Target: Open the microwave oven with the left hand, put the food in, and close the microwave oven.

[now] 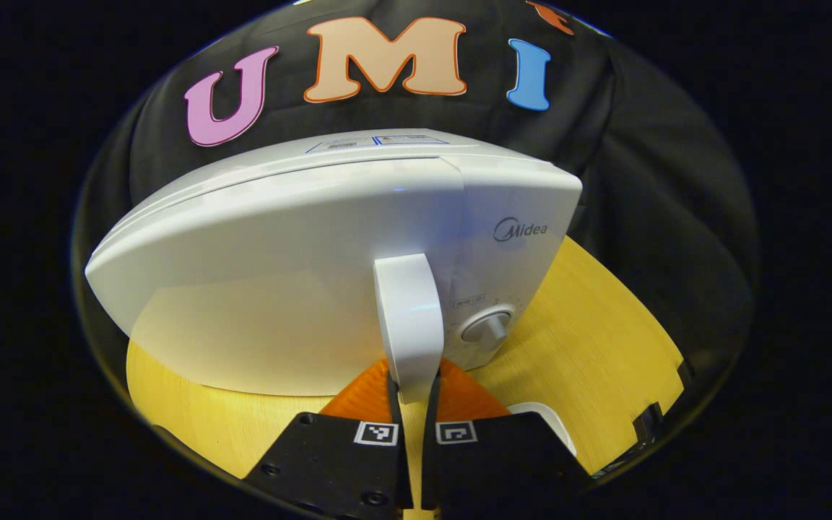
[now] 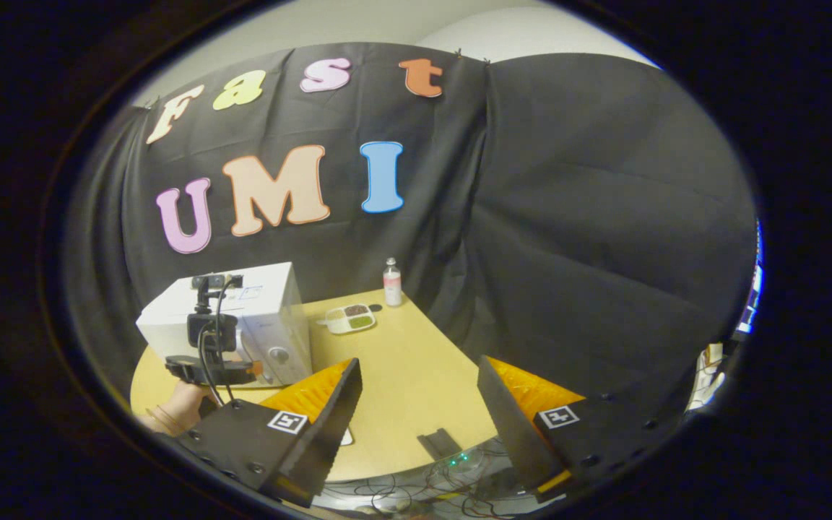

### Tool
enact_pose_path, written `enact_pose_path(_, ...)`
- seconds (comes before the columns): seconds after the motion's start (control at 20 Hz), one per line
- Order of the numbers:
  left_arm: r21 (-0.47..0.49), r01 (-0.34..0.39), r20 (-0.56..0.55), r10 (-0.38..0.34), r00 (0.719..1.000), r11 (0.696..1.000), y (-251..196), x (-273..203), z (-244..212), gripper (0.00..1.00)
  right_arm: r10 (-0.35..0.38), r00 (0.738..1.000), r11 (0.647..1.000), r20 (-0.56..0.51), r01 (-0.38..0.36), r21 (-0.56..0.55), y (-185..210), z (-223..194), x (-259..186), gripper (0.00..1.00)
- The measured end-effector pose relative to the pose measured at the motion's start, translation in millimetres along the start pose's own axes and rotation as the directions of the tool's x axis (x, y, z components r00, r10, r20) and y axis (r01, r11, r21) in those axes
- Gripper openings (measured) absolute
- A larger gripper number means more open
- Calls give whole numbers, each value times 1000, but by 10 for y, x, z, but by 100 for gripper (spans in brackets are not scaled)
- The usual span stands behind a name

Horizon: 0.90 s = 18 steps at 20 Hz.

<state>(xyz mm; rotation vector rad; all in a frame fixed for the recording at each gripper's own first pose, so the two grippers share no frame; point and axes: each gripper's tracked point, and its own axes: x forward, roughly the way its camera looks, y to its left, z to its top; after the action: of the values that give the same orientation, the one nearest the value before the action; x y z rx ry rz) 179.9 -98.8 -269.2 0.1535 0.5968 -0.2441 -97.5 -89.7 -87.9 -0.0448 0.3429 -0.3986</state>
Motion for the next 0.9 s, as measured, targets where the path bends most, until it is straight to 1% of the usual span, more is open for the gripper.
enact_pose_path(0.2,-12,-26,15,26,1000,1000,7,-2,-9,2,29,1000,999,-1,-29,-27,63,-6,24,99)
enact_pose_path(0.25,-37,-30,-12,30,999,999,-8,-88,-101,2,39,999,999,-5,-40,-29,88,-12,40,100)
enact_pose_path(0.3,-48,-29,3,29,1000,998,-22,-232,-180,2,50,999,998,-8,-51,-31,110,-29,62,100)
enact_pose_path(0.35,-46,-25,37,26,999,999,-24,-368,-237,2,61,998,998,-13,-61,-33,138,-46,74,99)
enact_pose_path(0.4,-36,-24,47,26,999,999,-23,-467,-335,2,75,997,997,-23,-75,-34,175,-79,96,99)
enact_pose_path(0.55,-21,-26,23,27,999,999,23,-774,-592,2,131,990,990,-50,-133,-54,314,-131,184,100)
enact_pose_path(0.65,-36,-32,22,33,999,999,74,-941,-702,2,168,984,982,-53,-171,-74,394,-137,225,100)
enact_pose_path(0.7,-38,-40,20,41,999,998,98,-993,-757,2,183,981,978,-58,-188,-86,418,-172,238,93)
enact_pose_path(0.9,-42,-82,27,83,996,996,198,-1212,-921,4,245,966,963,-77,-252,-98,530,-232,299,93)
